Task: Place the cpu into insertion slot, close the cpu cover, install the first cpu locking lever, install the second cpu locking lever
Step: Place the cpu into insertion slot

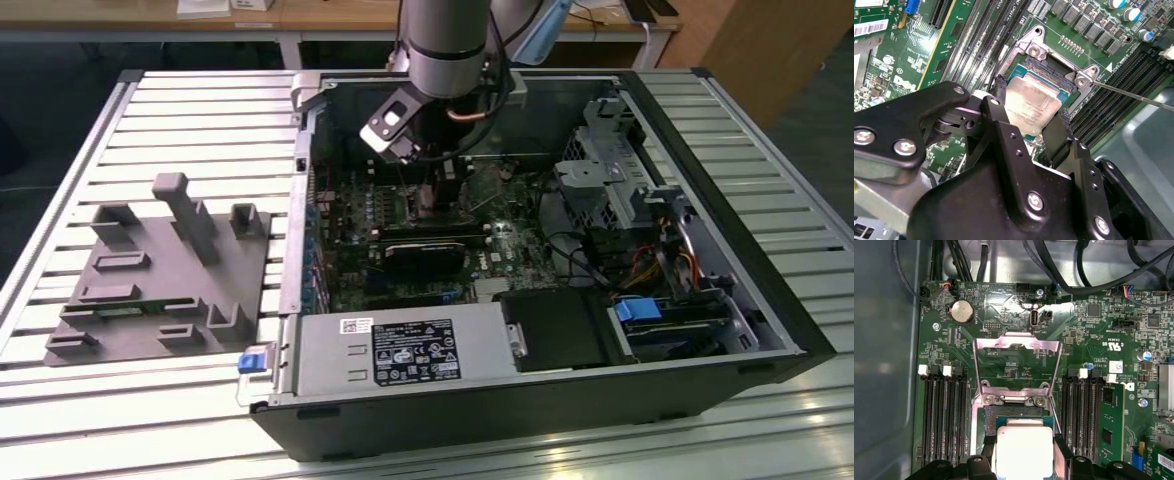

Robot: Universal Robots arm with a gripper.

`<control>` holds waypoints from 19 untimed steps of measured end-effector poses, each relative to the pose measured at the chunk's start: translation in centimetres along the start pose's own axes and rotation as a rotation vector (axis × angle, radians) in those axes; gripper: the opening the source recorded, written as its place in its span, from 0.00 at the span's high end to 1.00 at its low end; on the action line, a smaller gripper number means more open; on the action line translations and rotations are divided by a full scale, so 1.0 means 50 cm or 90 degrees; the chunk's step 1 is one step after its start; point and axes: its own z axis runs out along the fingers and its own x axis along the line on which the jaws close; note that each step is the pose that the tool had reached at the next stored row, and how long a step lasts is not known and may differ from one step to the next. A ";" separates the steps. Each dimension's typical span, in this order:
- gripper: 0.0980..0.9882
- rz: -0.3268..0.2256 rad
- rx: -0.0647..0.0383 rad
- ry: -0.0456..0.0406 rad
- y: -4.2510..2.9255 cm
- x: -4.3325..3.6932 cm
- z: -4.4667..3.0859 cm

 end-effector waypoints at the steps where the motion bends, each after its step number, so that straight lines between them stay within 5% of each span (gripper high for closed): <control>1: 0.51 0.000 0.000 0.0000 0.000 0.000 0.001; 19: 0.51 0.001 0.000 -0.0001 -0.001 0.010 0.024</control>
